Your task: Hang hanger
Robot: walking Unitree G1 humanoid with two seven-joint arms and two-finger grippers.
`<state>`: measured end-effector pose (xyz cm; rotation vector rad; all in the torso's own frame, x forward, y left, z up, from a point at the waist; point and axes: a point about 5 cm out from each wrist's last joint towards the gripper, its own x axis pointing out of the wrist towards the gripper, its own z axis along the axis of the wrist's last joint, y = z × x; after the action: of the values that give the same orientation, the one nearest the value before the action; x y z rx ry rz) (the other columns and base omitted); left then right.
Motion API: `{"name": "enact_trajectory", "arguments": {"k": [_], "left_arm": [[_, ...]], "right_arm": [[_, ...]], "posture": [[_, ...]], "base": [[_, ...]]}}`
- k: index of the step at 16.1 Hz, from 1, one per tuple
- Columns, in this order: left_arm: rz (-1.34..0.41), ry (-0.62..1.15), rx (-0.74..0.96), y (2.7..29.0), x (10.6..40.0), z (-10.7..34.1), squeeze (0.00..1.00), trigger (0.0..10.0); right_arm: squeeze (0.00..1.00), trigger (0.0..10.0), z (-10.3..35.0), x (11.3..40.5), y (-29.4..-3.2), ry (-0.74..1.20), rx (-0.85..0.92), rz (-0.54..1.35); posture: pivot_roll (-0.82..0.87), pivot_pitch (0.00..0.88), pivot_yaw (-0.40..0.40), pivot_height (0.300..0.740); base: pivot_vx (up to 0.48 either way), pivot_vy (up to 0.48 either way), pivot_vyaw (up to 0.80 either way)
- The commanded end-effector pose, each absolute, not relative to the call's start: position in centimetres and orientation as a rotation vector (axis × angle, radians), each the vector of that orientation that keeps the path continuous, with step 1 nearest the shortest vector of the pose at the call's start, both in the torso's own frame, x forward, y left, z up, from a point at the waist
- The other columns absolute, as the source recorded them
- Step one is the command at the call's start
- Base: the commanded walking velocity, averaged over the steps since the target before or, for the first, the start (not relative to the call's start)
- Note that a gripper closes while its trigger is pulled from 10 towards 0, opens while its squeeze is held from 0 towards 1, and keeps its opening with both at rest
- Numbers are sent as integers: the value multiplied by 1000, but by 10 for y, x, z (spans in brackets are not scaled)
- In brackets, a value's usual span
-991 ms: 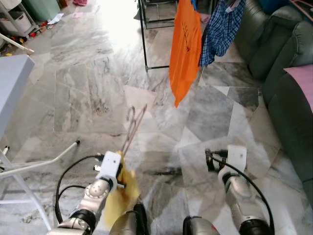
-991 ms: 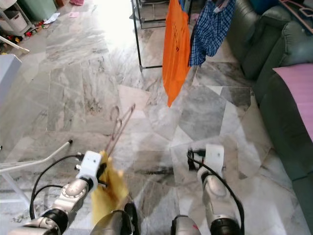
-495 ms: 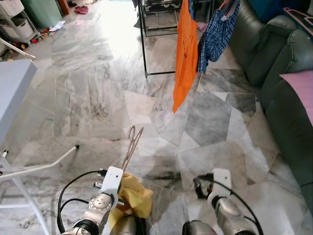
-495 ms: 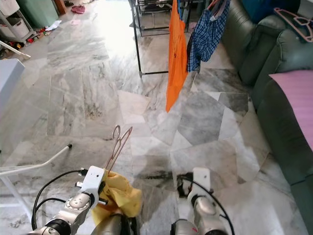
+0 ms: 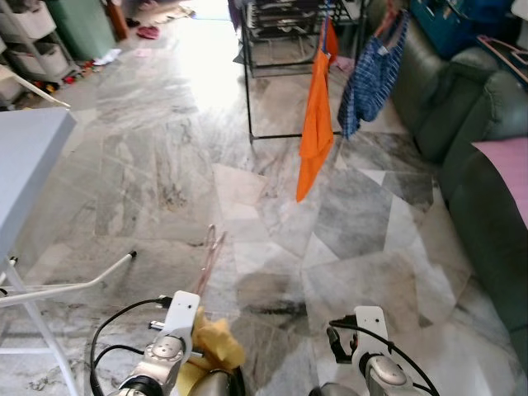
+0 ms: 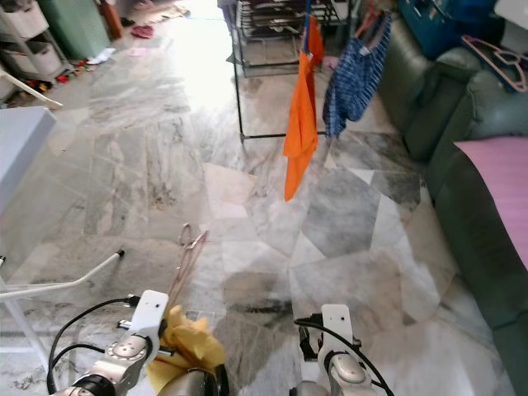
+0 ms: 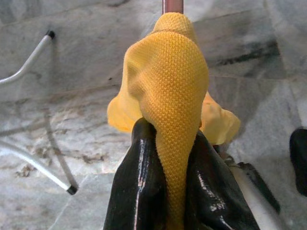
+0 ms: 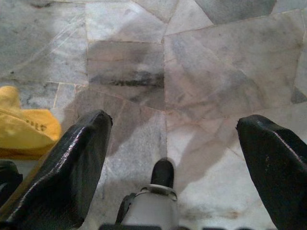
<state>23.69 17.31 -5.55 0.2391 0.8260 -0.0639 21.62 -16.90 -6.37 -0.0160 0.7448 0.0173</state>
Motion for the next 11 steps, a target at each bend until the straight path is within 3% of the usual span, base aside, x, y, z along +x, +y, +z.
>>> {"name": "enact_trajectory", "arguments": {"k": [1,8,11], "left_arm": [[-30,842,246,181,233,-58,0,10000],[-58,893,194,177,222,-65,0,10000],[-69,912,203,177,216,-69,0,10000]], "right_arm": [[0,10000,-69,207,-170,777,-12,18],[0,10000,-72,205,-162,814,-36,85],[0,10000,-76,200,-159,854,-33,82]], "posture": [[-146,61,54,740],[-117,23,23,740],[-123,30,31,740]], "base": [[0,0,0],[0,0,0],[0,-255,542]]}}
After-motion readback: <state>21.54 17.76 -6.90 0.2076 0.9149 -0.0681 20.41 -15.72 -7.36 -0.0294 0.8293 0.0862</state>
